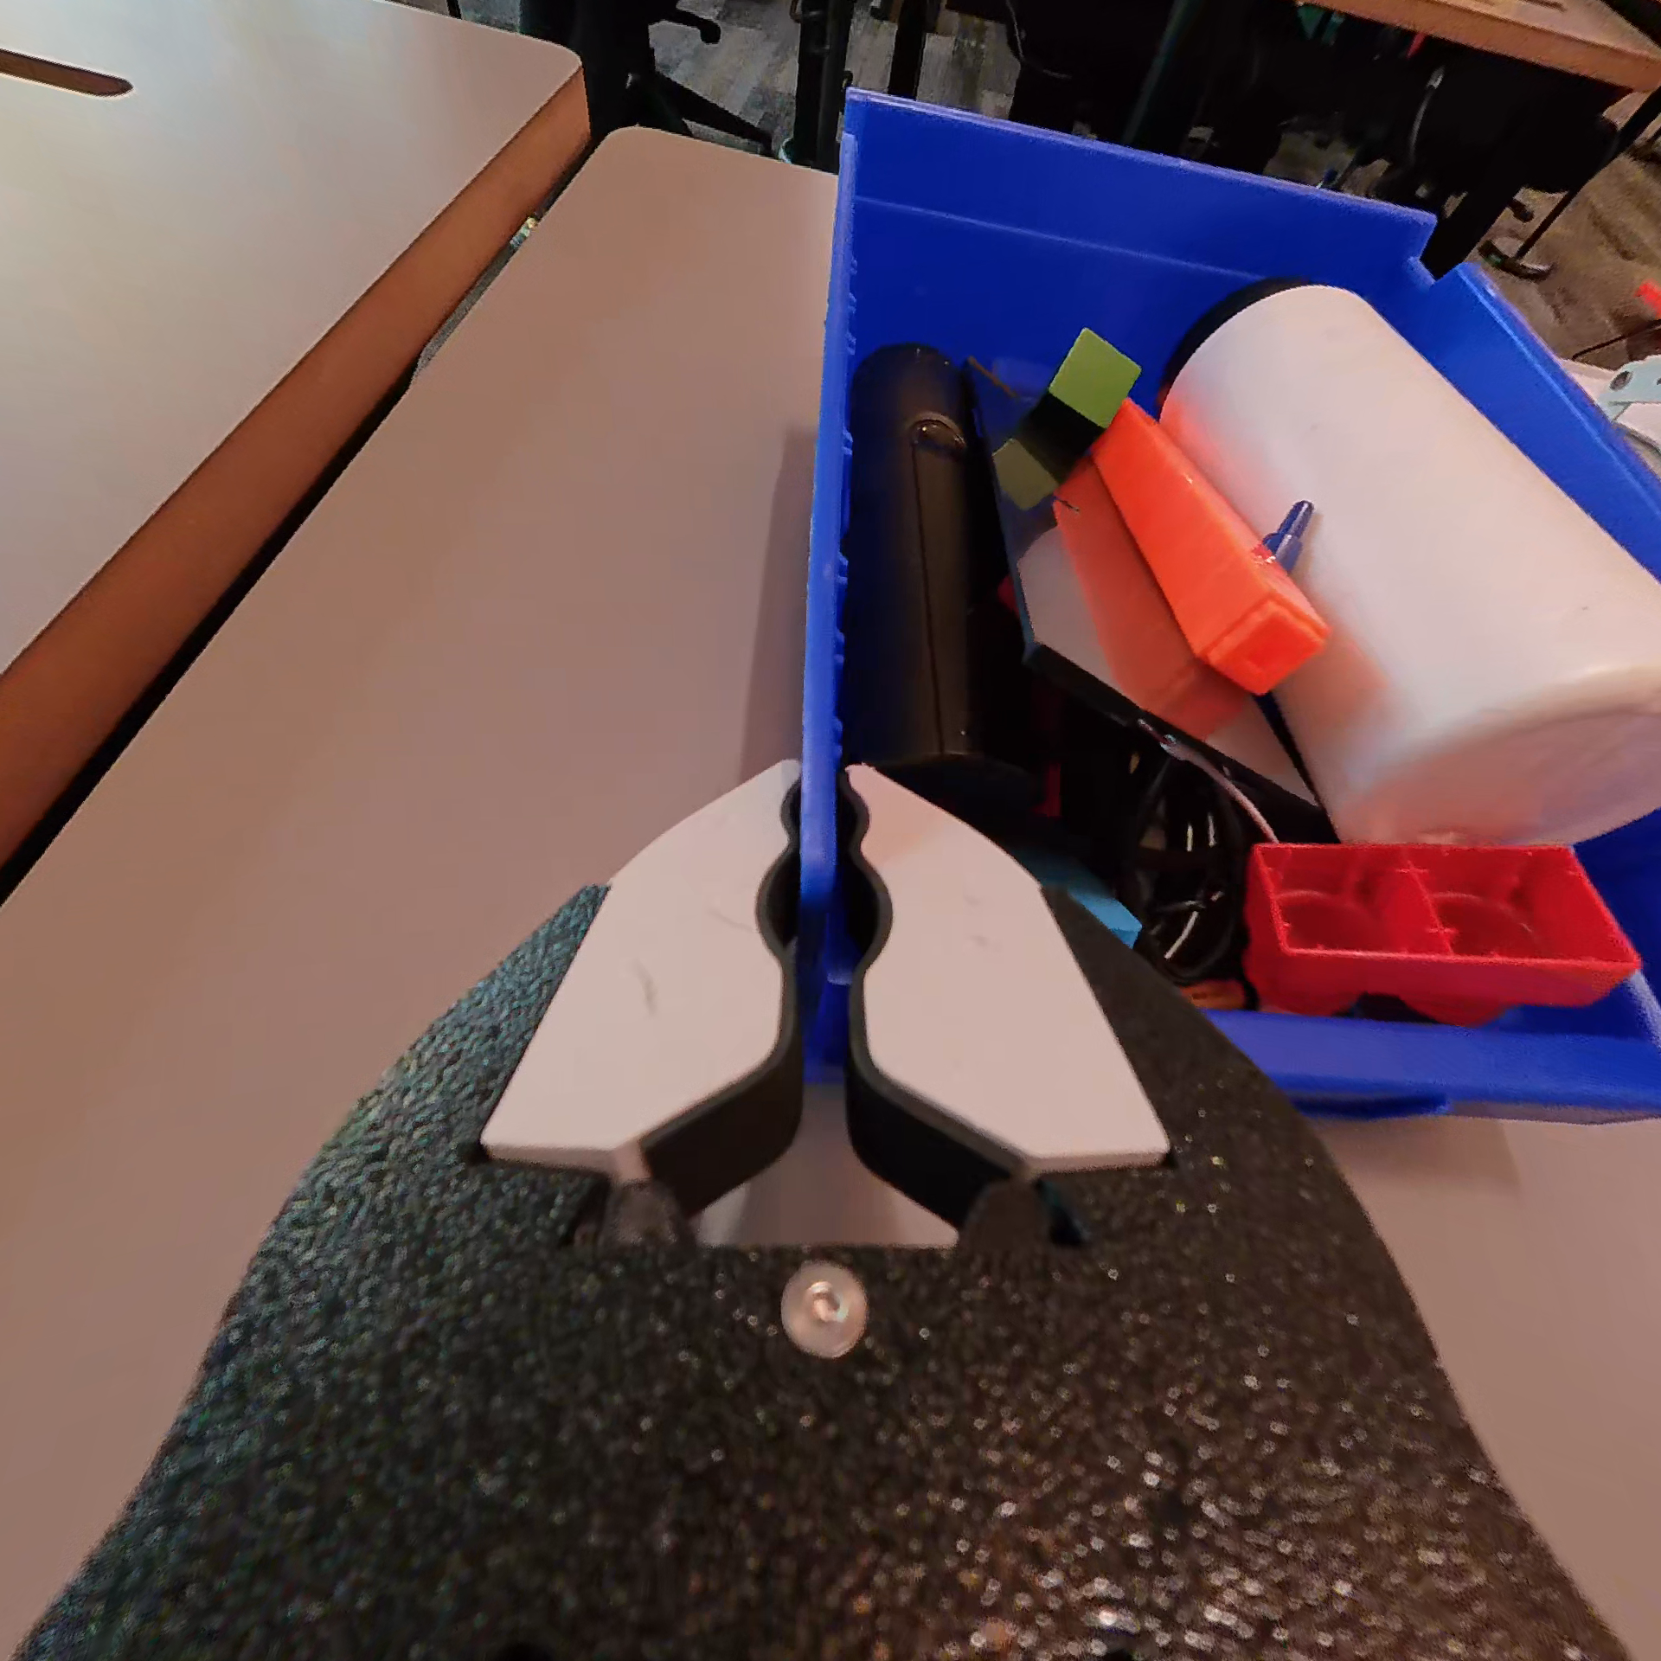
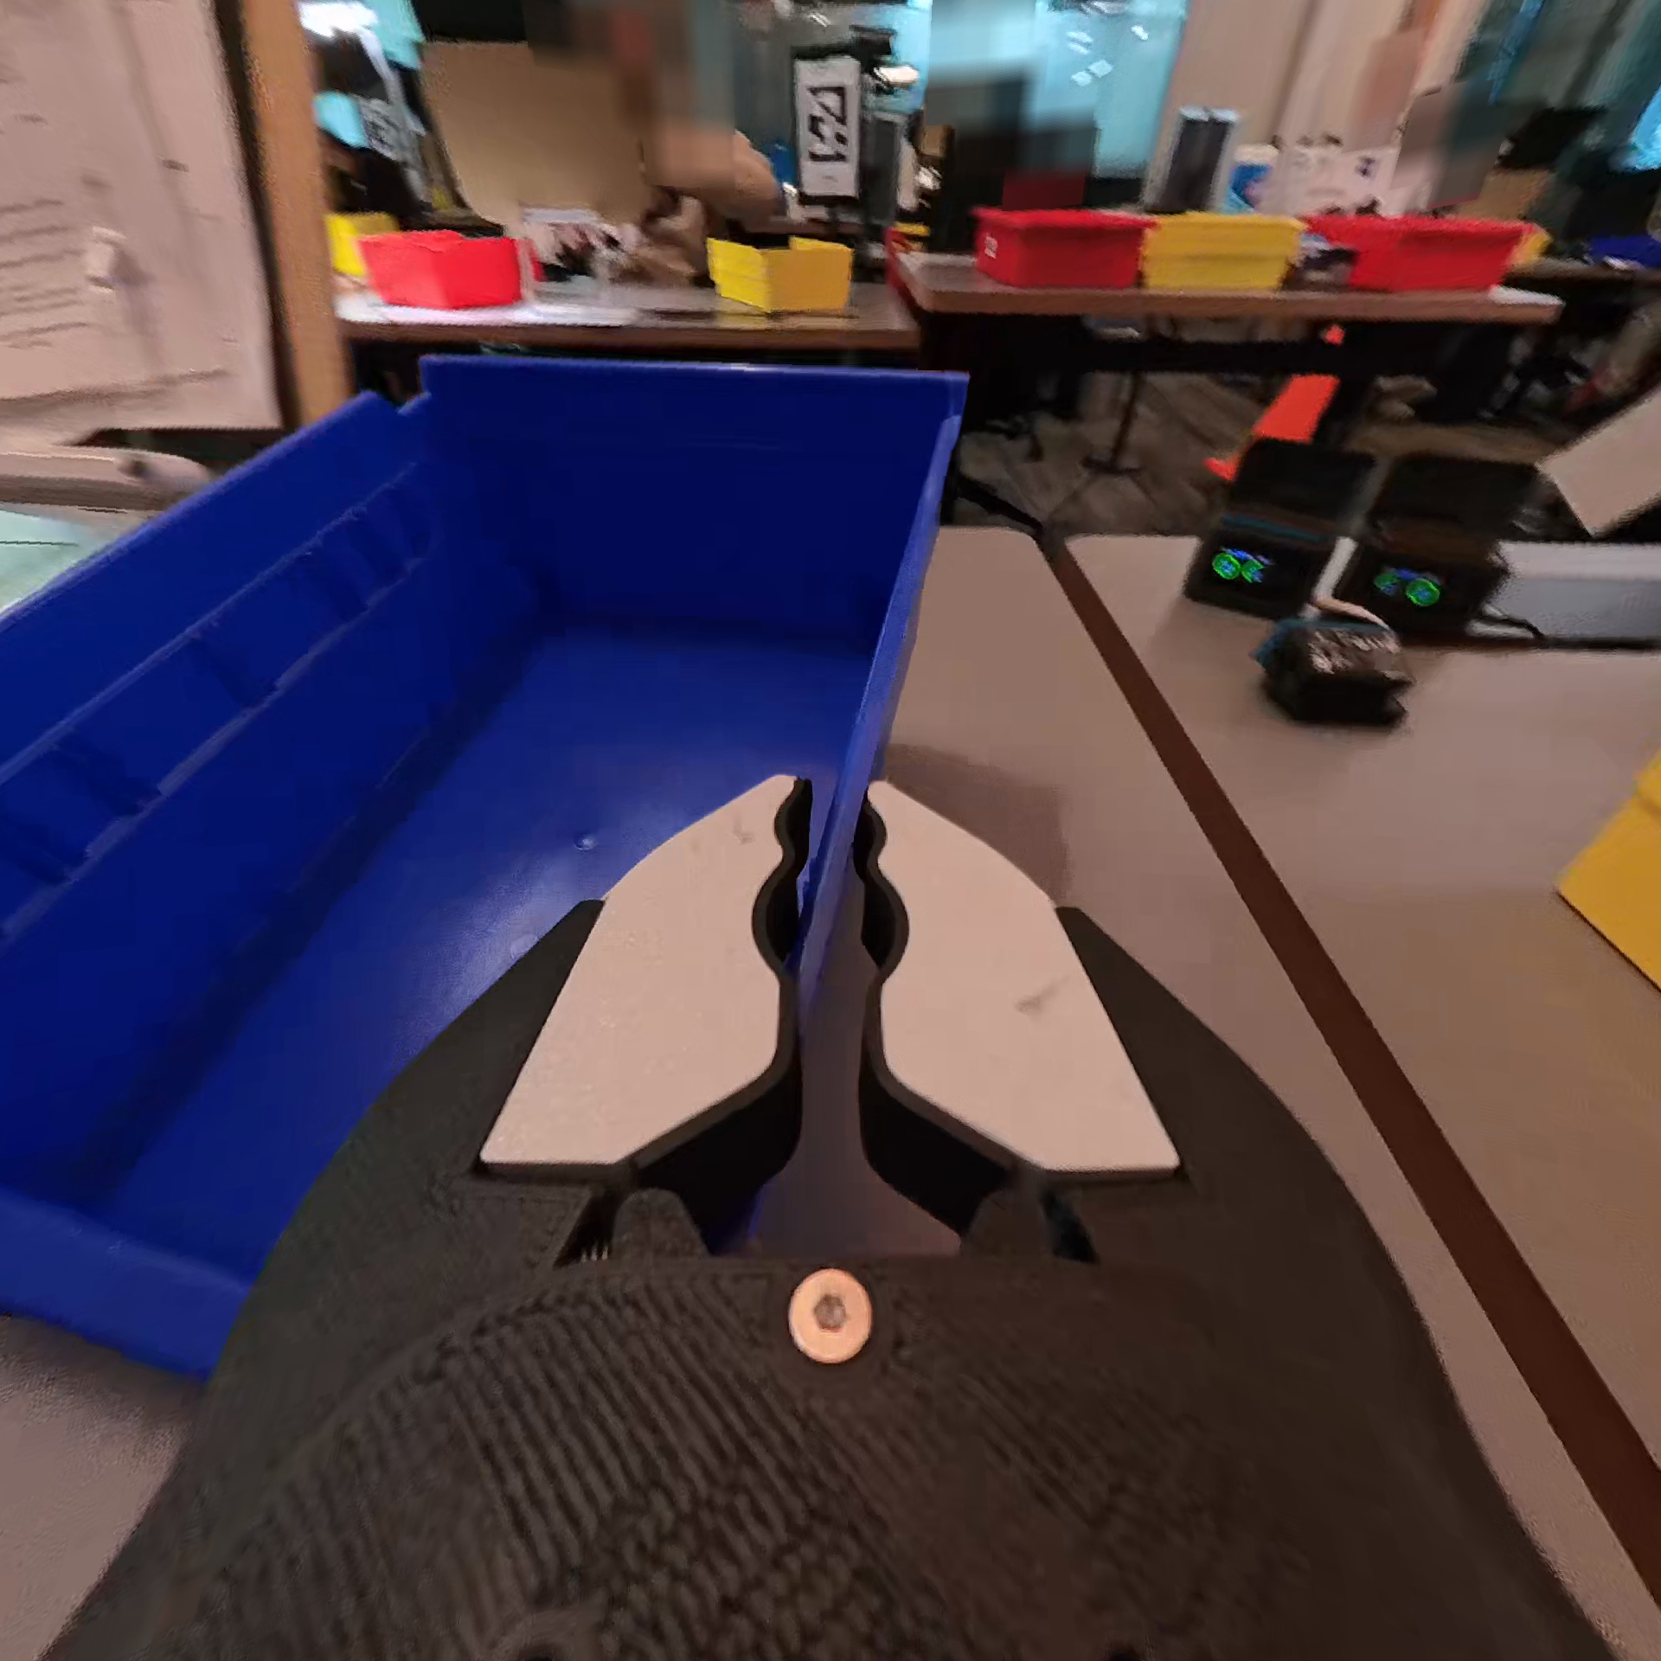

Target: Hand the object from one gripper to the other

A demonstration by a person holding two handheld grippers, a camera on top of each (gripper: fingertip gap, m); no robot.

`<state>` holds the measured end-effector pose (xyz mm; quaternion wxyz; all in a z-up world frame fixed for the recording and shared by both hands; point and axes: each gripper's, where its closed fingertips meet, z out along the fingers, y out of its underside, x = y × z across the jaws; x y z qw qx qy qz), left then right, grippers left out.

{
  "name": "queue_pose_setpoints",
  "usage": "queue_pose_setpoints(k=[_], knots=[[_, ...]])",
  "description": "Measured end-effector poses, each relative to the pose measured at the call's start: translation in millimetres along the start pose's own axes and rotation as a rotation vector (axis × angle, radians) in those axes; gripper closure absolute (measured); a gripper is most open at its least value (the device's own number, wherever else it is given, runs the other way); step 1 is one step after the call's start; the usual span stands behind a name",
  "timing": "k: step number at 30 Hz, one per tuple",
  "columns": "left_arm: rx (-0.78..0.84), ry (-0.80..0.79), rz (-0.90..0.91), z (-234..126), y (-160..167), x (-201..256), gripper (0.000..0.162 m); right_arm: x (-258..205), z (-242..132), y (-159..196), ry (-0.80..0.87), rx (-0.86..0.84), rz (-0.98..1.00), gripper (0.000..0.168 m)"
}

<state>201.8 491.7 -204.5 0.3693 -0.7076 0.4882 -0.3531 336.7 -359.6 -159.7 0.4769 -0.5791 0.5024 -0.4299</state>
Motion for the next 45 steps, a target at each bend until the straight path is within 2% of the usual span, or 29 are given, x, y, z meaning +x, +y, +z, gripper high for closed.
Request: queue_pose_setpoints(k=[1, 3, 9, 12, 16, 17, 20, 22, 25, 27, 29, 32, 33, 35, 36, 37, 42, 45], knots=[[-0.004, -0.002, 0.012, 0, 0, 0, 0.158, 6, 3, 5, 0.037, -0.027, 0.007, 0.160], [-0.015, -0.017, 0.041, 0, 0, 0, 0.158, 15, 10, 15, 0.089, -0.079, 0.040, 0.159], [-0.034, -0.043, 0.076, 4, -1, 0, 0.157, 16, 30, 15, 0.084, -0.093, 0.068, 0.156], [-0.041, -0.049, 0.099, 3, -1, -1, 0.157, 17, 32, 2, 0.105, 0.020, -0.002, 0.150], [-0.068, -0.063, 0.162, 3, 3, -2, 0.156, 18, 19, -3, 0.147, 0.104, -0.090, 0.122], [-0.072, -0.070, 0.173, 2, 4, -2, 0.154, 17, 14, -6, 0.148, 0.126, -0.121, 0.118], [-0.011, -0.105, 0.182, -6, -5, -2, 0.129, 19, -8, -23, 0.200, 0.231, -0.185, 0.102], [0.043, -0.111, 0.177, -16, -17, 2, 0.121, 21, -24, -33, 0.229, 0.295, -0.172, 0.089], [0.058, -0.094, 0.196, -31, -33, 17, 0.109, 22, -42, -52, 0.281, 0.422, -0.169, 0.086], [0.037, 0.012, 0.195, -36, -43, 48, 0.097, 12, -46, -61, 0.259, 0.475, -0.177, 0.084], [-0.076, 0.172, 0.174, -33, -43, 89, 0.084, -7, -45, -68, 0.214, 0.511, -0.217, 0.083], [-0.335, 0.369, 0.096, -17, -32, 140, 0.067, -36, -44, -78, 0.173, 0.556, -0.313, 0.085], [-0.408, 0.399, 0.074, -7, -30, 150, 0.068, -45, -44, -81, 0.164, 0.576, -0.343, 0.086], [-0.534, 0.360, 0.035, 16, -26, 153, 0.073, -60, -45, -84, 0.140, 0.602, -0.392, 0.090], [-0.581, 0.354, 0.023, 25, -26, 155, 0.086, -65, -43, -84, 0.125, 0.600, -0.410, 0.090], [-0.626, 0.352, 0.023, 32, -25, 157, 0.088, -68, -42, -83, 0.115, 0.594, -0.425, 0.090], [-0.786, 0.311, 0.015, 53, -19, 162, 0.085, -69, -38, -81, 0.087, 0.583, -0.425, 0.091], [-0.872, 0.278, 0.090, 54, -11, 162, 0.084, -66, -38, -82, 0.066, 0.585, -0.397, 0.091]])
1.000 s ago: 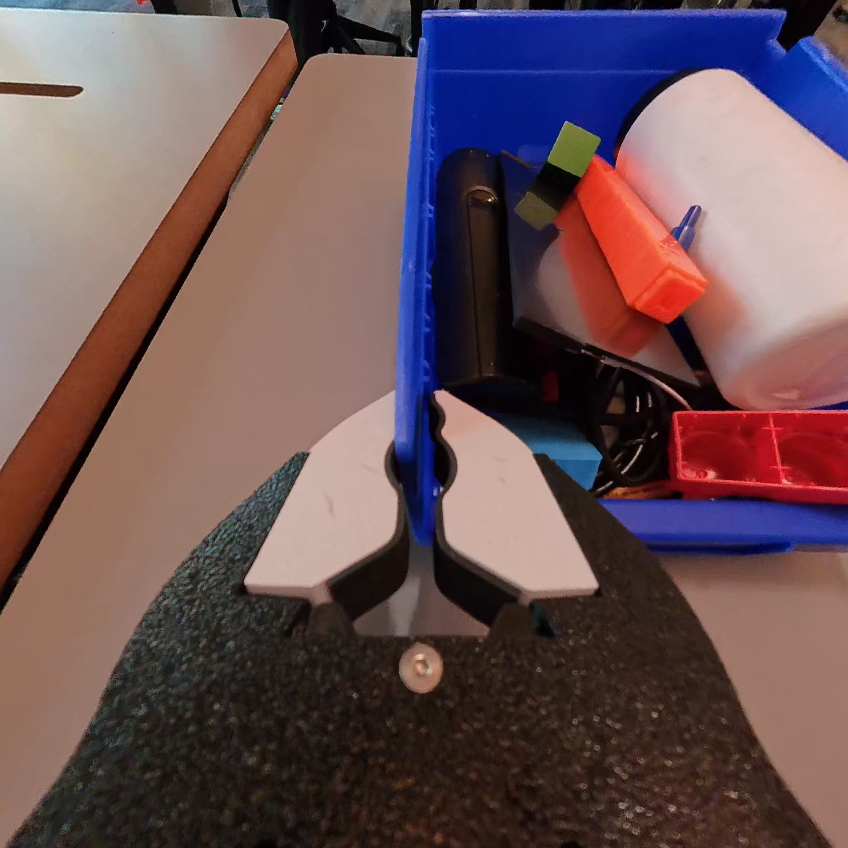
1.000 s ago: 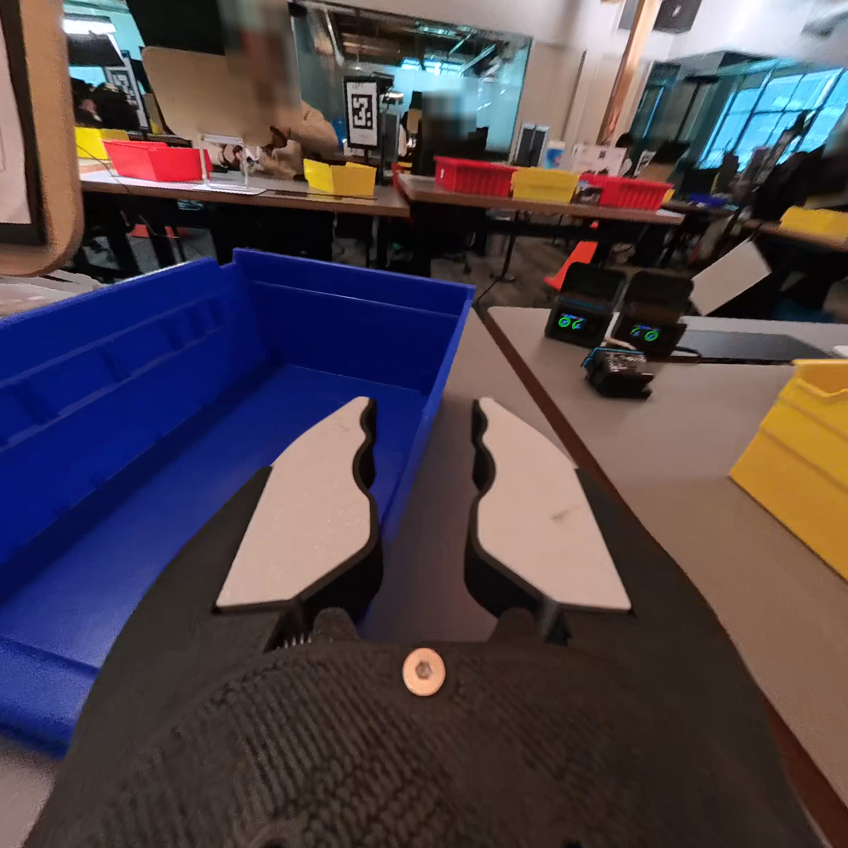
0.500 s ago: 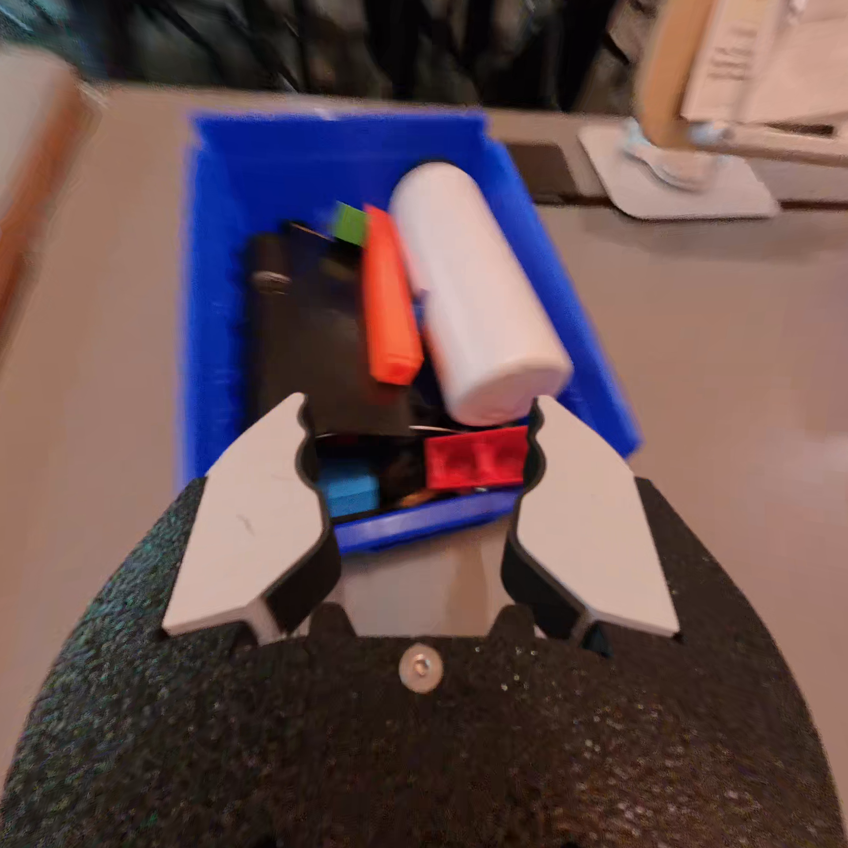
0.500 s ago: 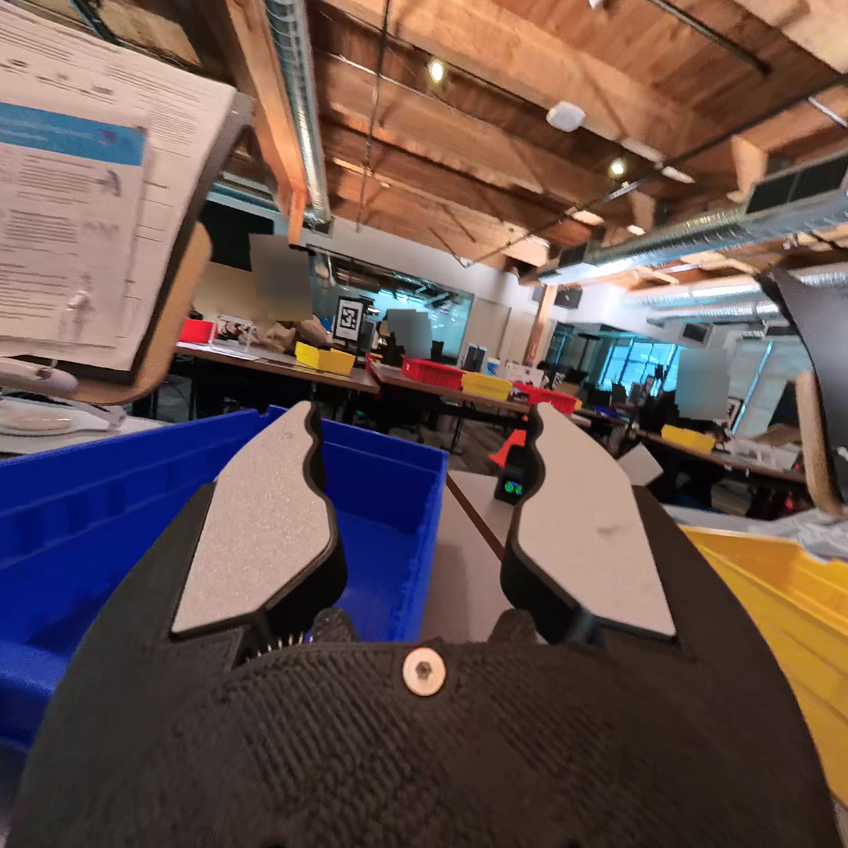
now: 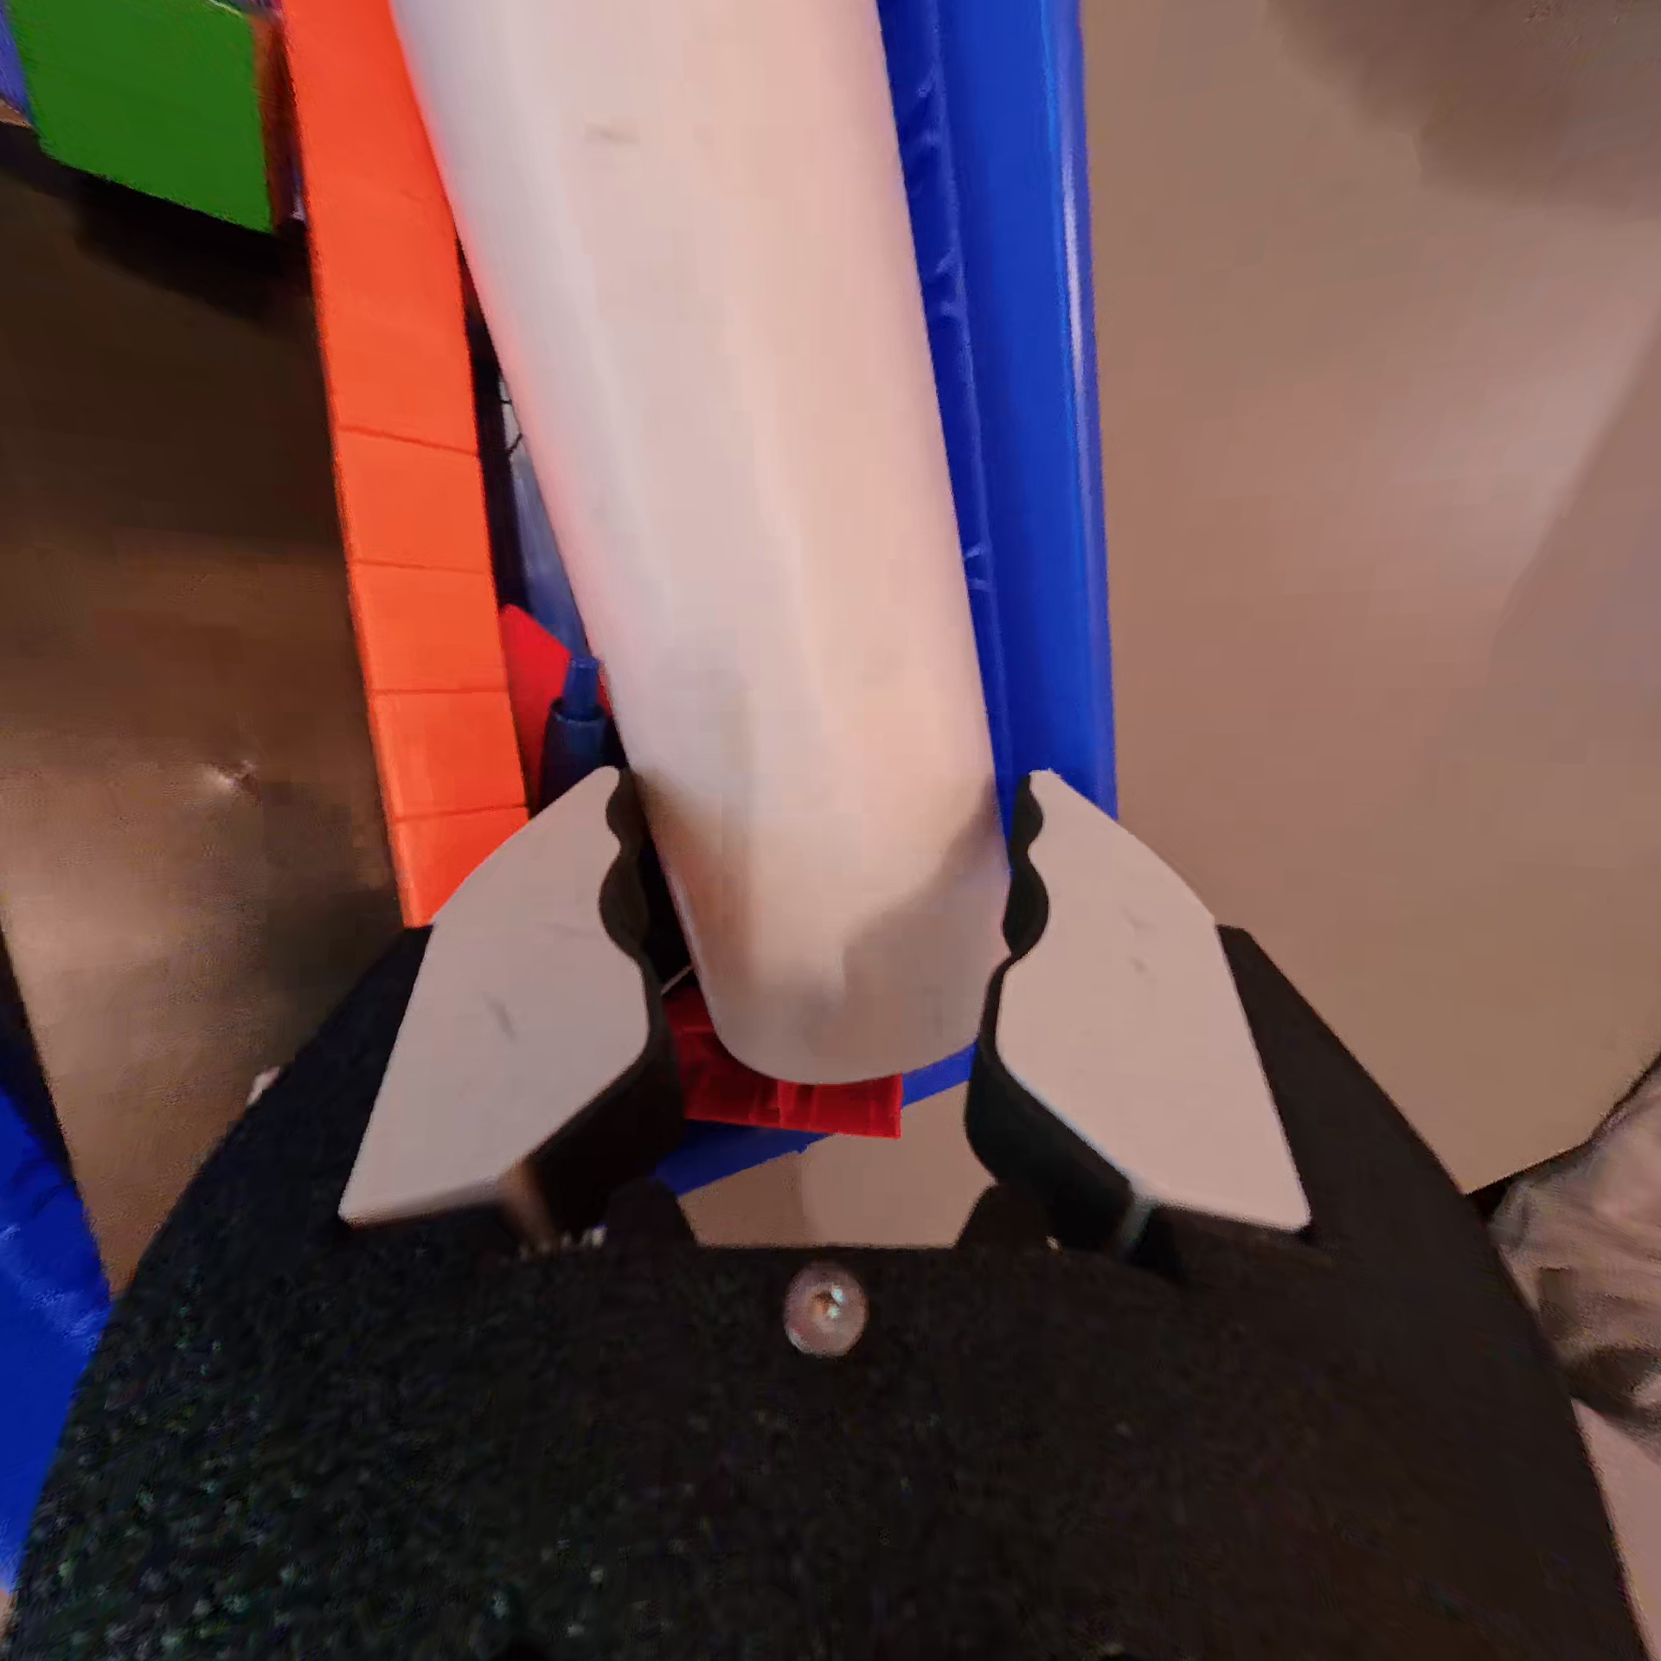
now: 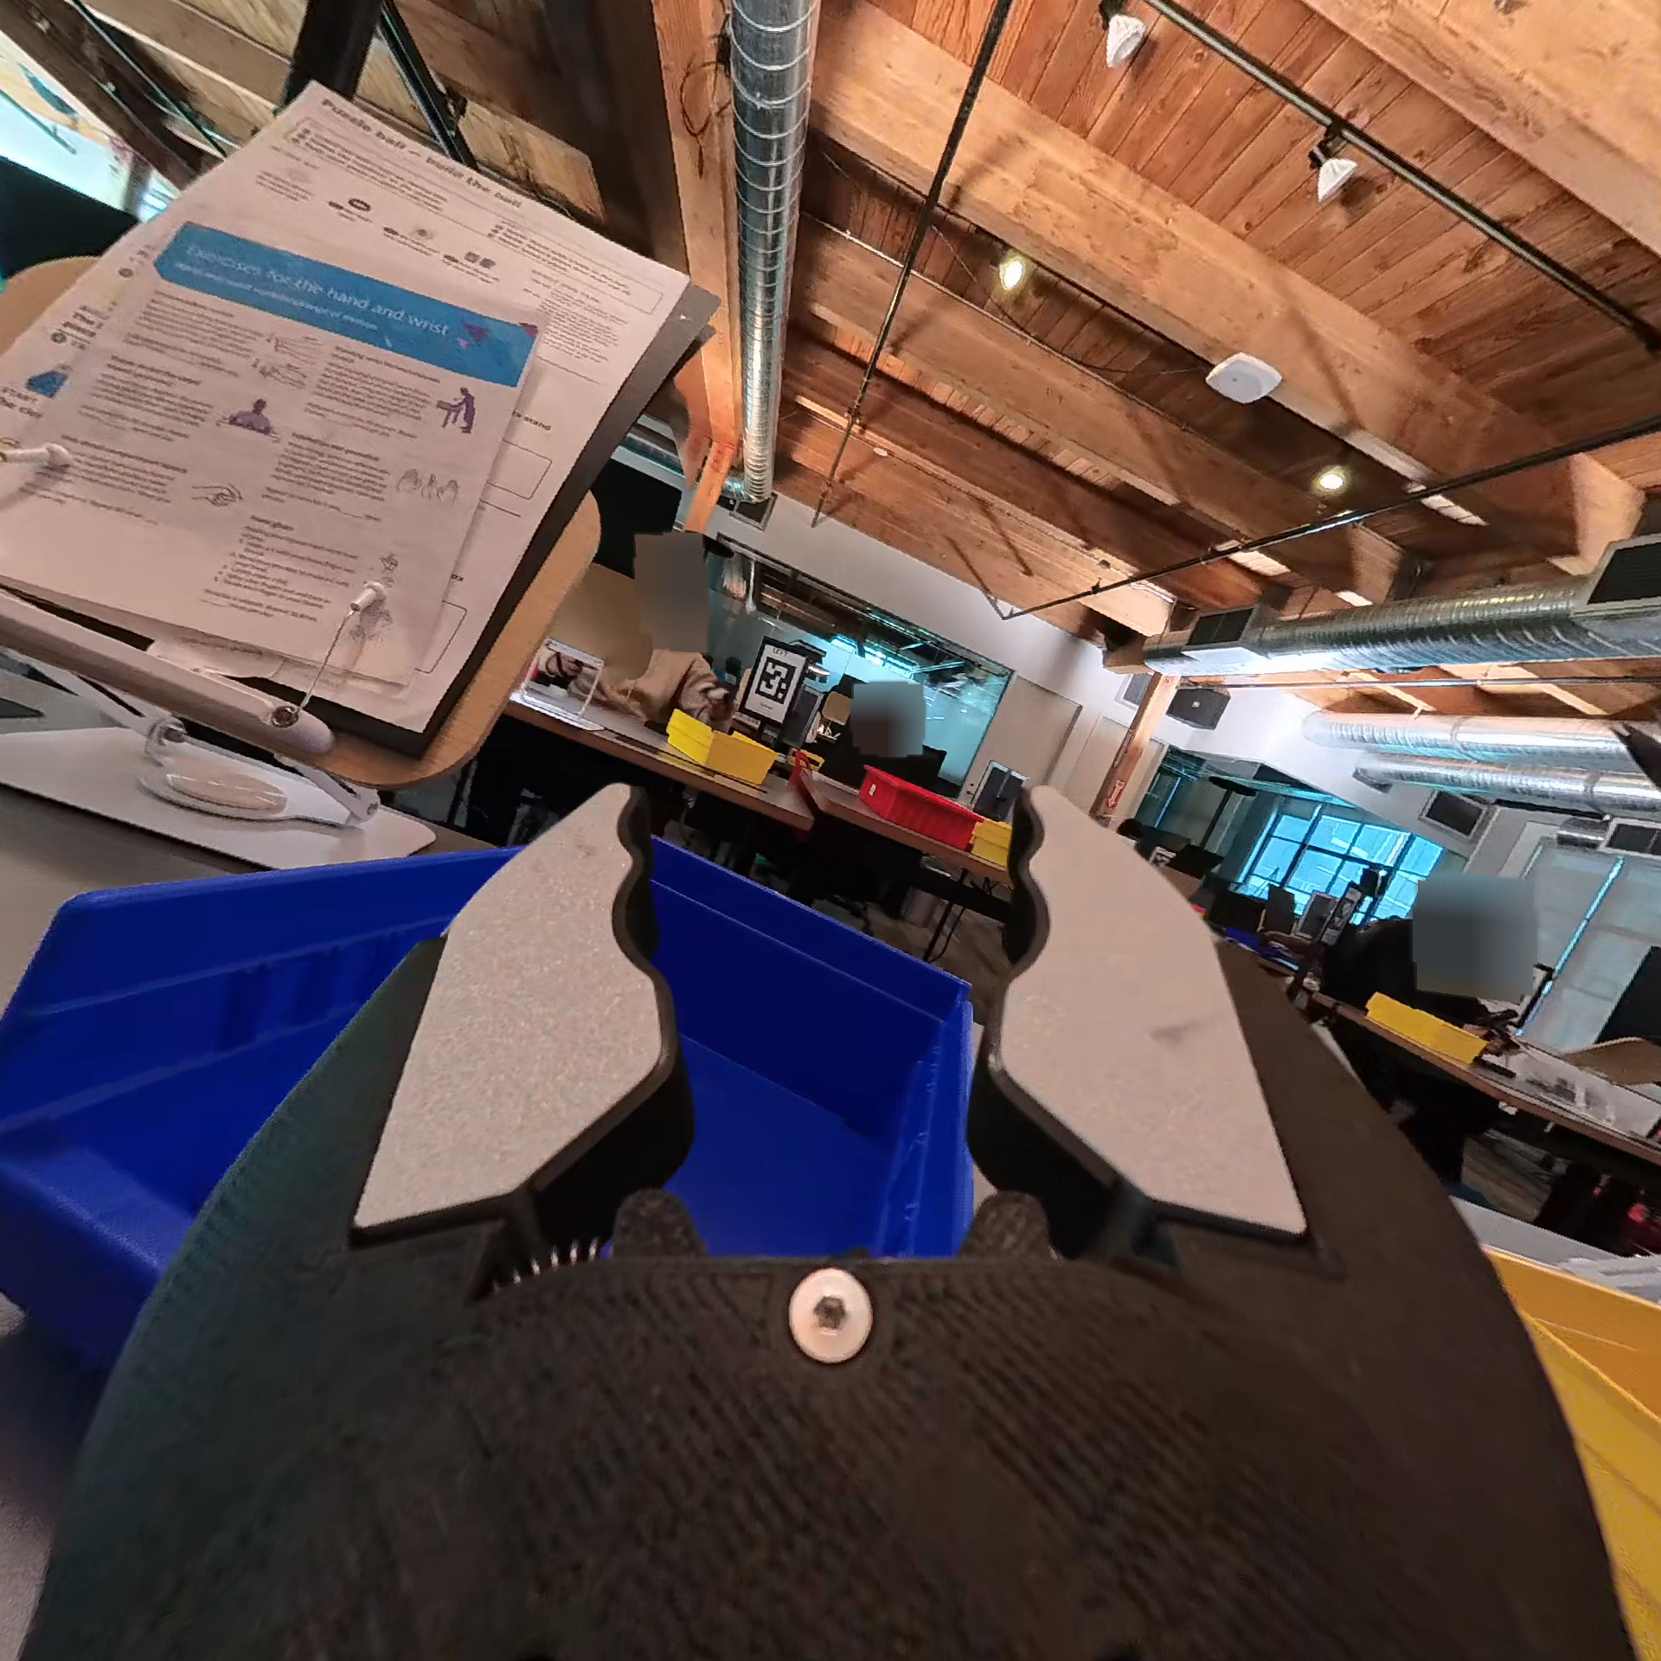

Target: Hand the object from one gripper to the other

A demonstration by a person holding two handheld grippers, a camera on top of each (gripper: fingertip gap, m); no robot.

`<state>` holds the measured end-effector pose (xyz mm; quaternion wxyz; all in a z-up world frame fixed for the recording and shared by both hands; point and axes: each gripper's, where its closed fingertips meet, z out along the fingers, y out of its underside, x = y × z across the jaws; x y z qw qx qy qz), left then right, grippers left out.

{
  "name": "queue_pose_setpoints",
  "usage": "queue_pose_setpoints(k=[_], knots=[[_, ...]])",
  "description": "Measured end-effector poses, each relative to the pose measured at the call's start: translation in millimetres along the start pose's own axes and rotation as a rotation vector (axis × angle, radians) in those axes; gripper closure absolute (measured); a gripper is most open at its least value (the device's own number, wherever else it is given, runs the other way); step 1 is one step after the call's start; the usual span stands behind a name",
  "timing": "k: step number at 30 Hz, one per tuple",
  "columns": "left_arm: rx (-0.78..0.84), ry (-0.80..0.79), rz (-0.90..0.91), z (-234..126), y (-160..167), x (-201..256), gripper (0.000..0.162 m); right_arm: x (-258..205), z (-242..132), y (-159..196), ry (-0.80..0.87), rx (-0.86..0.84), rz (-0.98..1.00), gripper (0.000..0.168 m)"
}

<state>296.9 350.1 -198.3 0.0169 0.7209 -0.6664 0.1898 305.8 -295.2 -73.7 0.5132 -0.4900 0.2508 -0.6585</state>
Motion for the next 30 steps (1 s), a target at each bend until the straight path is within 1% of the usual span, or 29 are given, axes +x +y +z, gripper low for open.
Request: queue_pose_setpoints(k=[2, 5, 13, 16, 20, 24, 27, 30], knots=[[-0.050, -0.036, 0.027, 5, 3, -1, 0.083, 1, 1, 0, -0.004, 0.000, 0.013, 0.093], [-0.071, -0.062, 0.041, 7, 4, -2, 0.083, -1, 2, -1, -0.012, -0.002, -0.002, 0.093], [0.057, -0.038, 0.063, 6, 1, -4, 0.084, -8, 3, -6, -0.027, 0.014, -0.044, 0.095], [0.115, -0.038, 0.074, -2, -2, -7, 0.085, -8, 2, -12, -0.015, 0.033, -0.053, 0.096], [0.215, -0.046, 0.116, -27, -4, -9, 0.086, -5, -1, -25, 0.017, 0.085, -0.047, 0.104], [0.338, -0.026, 0.145, -63, -6, -8, 0.087, -14, -1, -44, -0.004, 0.137, -0.041, 0.105], [0.429, 0.042, 0.154, -92, -1, -2, 0.088, -36, 1, -68, -0.061, 0.174, -0.043, 0.105], [0.509, 0.173, 0.159, -114, 10, 10, 0.089, -77, 1, -101, -0.172, 0.241, 0.031, 0.105]])
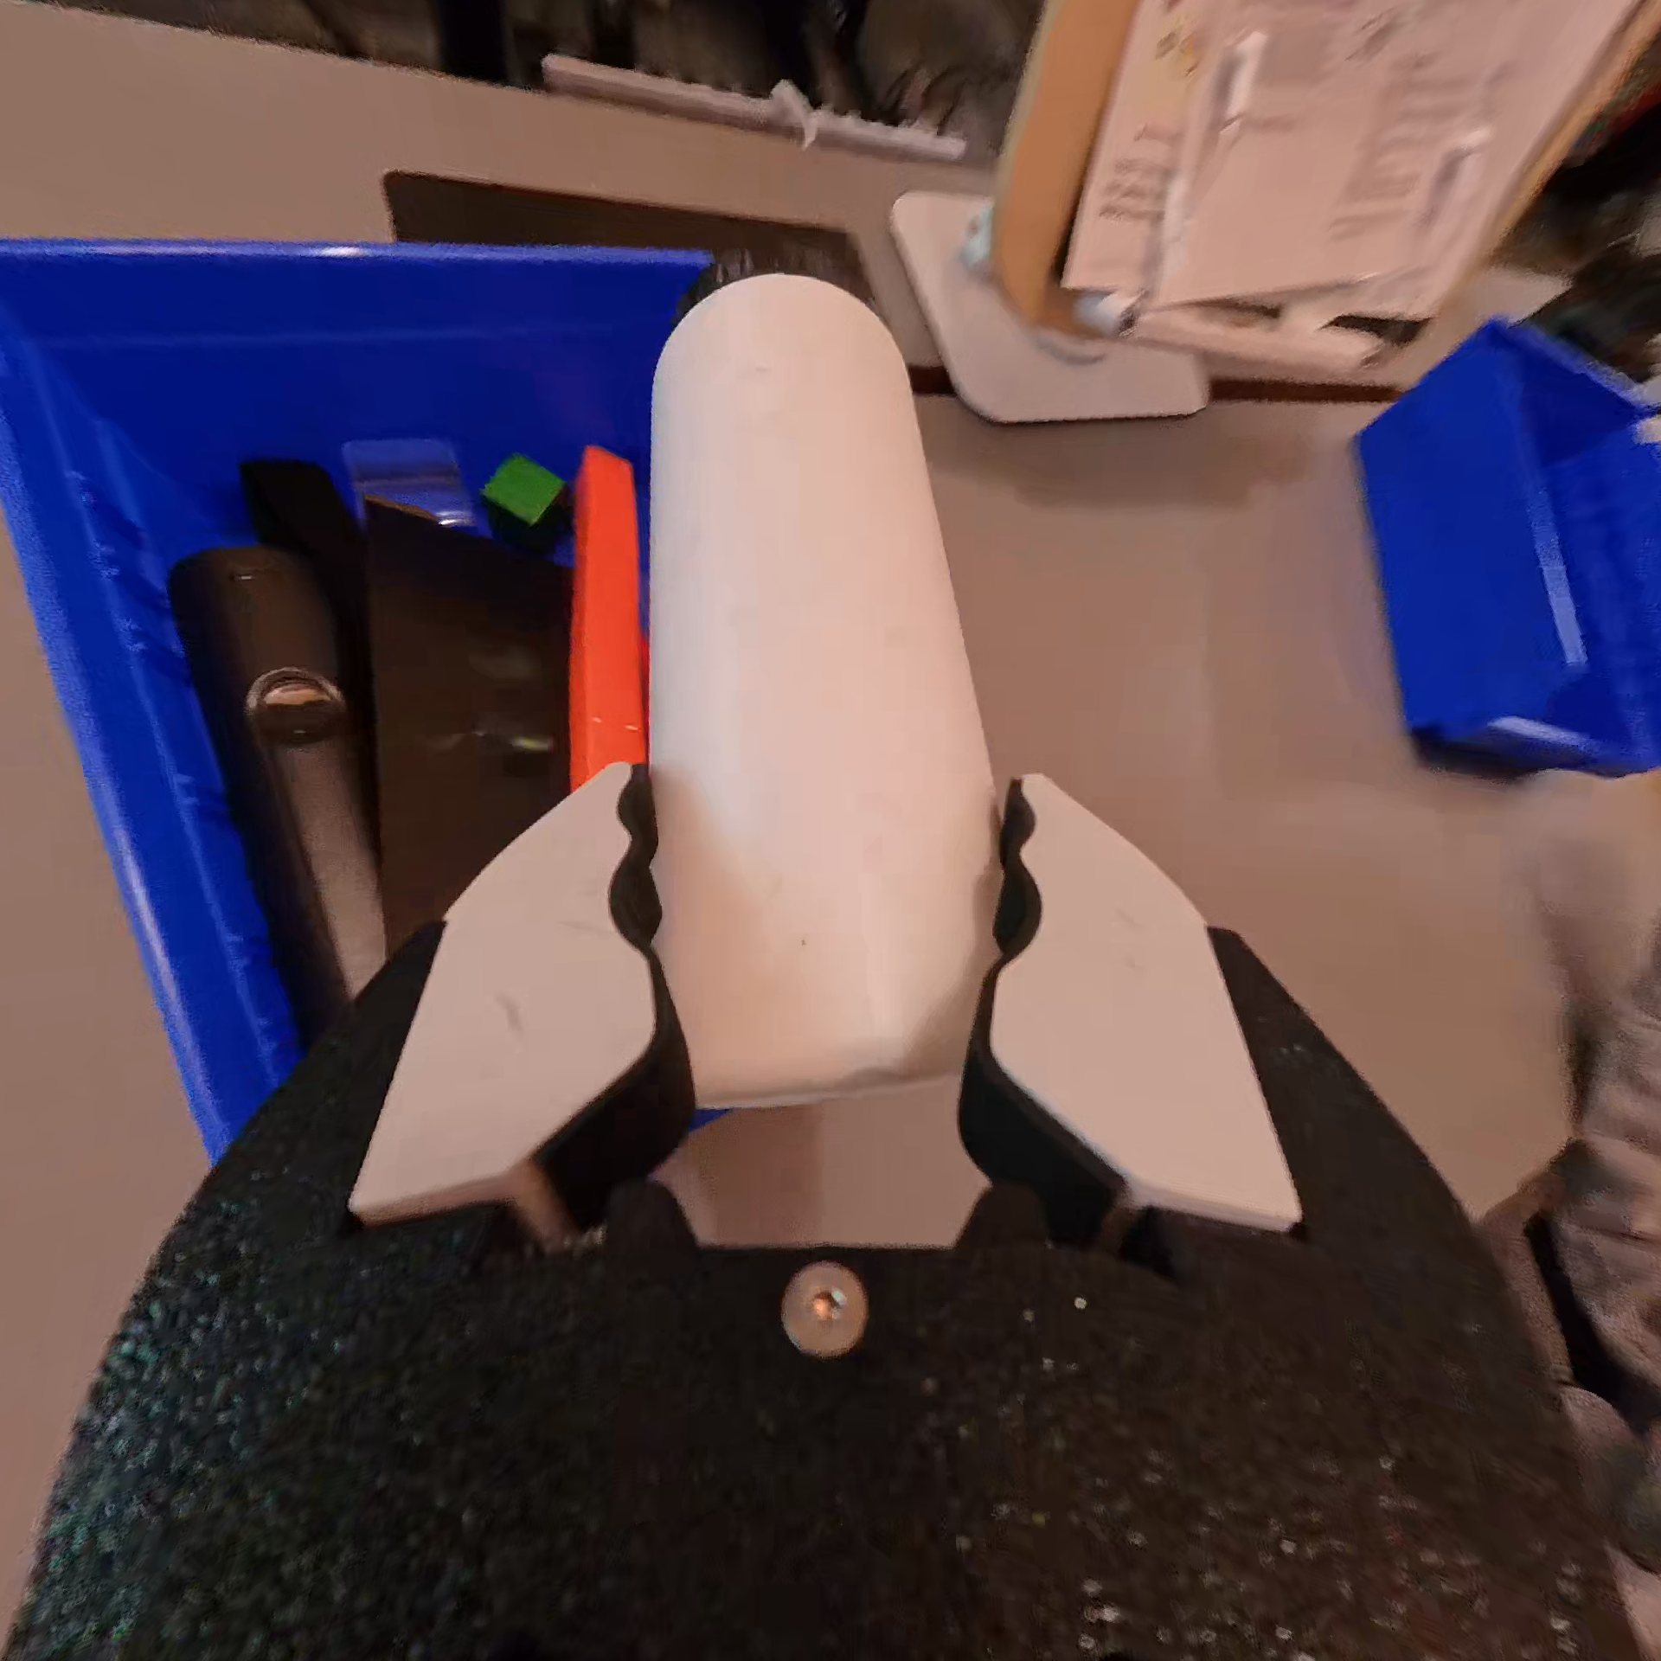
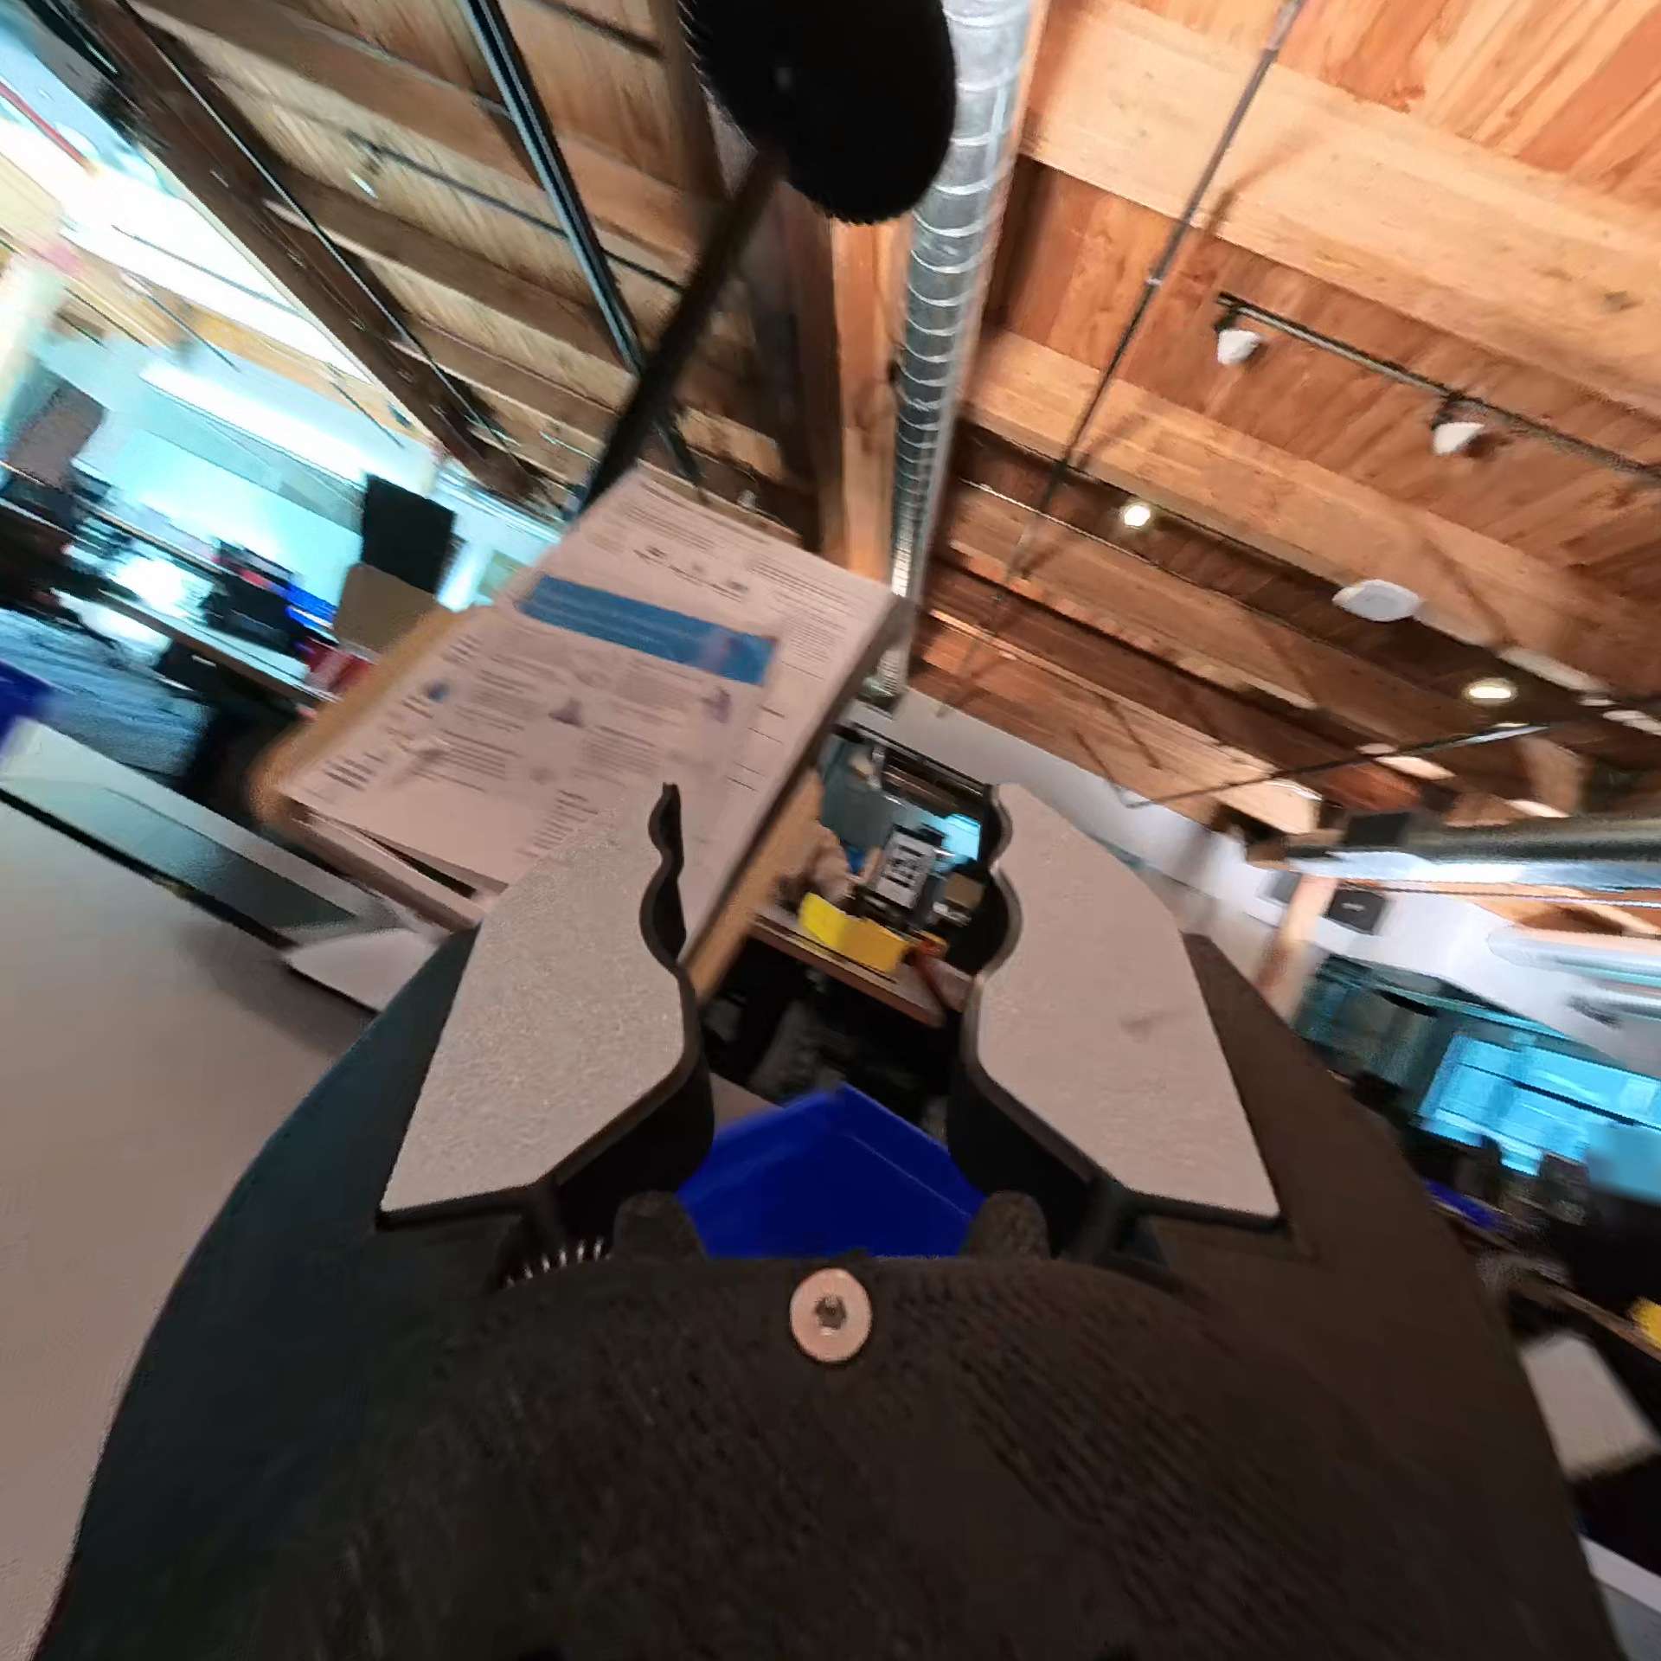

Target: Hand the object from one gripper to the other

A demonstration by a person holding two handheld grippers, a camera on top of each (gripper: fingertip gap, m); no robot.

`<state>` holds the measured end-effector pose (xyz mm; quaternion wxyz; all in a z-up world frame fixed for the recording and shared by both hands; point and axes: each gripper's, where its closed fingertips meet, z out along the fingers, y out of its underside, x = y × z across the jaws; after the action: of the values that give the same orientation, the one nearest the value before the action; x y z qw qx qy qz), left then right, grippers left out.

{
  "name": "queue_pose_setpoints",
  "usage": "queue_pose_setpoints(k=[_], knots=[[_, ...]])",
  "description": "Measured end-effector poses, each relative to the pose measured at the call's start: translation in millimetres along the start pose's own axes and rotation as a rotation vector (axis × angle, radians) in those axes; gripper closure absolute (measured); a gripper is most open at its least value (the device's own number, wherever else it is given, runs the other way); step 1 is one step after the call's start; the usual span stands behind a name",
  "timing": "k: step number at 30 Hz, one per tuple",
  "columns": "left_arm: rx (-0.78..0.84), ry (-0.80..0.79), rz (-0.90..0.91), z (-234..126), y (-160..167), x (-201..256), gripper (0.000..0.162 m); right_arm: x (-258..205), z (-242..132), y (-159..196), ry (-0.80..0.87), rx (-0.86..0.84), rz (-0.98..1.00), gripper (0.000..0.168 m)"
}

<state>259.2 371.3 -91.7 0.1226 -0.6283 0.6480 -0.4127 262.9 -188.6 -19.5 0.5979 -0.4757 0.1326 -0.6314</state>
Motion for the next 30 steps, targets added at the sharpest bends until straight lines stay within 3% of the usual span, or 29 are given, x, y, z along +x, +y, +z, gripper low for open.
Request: queue_pose_setpoints(k=[4, 8, 12, 15, 18, 19, 20, 23, 28, 30], knots=[[0.115, 0.168, -0.035, -22, 2, 18, 0.089, -89, 18, -28, -0.259, 0.025, 0.313, 0.103], [0.287, 0.460, -0.071, -47, 0, 60, 0.090, -191, 20, -37, -0.560, -0.068, 0.726, 0.090], [0.399, 0.693, 0.080, -42, 14, 128, 0.090, -249, 38, -33, -0.638, -0.213, 1.092, 0.058], [0.460, 0.894, 0.211, -17, 30, 190, 0.091, -267, 62, -46, -0.694, -0.187, 1.317, 0.060], [0.484, 0.975, 0.312, 24, 45, 232, 0.096, -271, 73, -58, -0.772, -0.122, 1.355, 0.051], [0.502, 0.967, 0.327, 38, 46, 240, 0.096, -268, 69, -66, -0.809, -0.068, 1.347, 0.063], [0.507, 0.966, 0.348, 51, 50, 245, 0.096, -265, 64, -67, -0.822, -0.034, 1.308, 0.063], [0.539, 0.967, 0.447, 80, 65, 261, 0.096, -261, 57, -34, -0.707, -0.071, 1.053, 0.074], [0.568, 1.017, 0.423, 103, 81, 268, 0.098, -253, 49, -23, -0.731, -0.101, 0.901, 0.078], [0.571, 0.911, 0.454, 115, 83, 260, 0.093, -245, 52, -20, -0.673, -0.098, 0.797, 0.079]])
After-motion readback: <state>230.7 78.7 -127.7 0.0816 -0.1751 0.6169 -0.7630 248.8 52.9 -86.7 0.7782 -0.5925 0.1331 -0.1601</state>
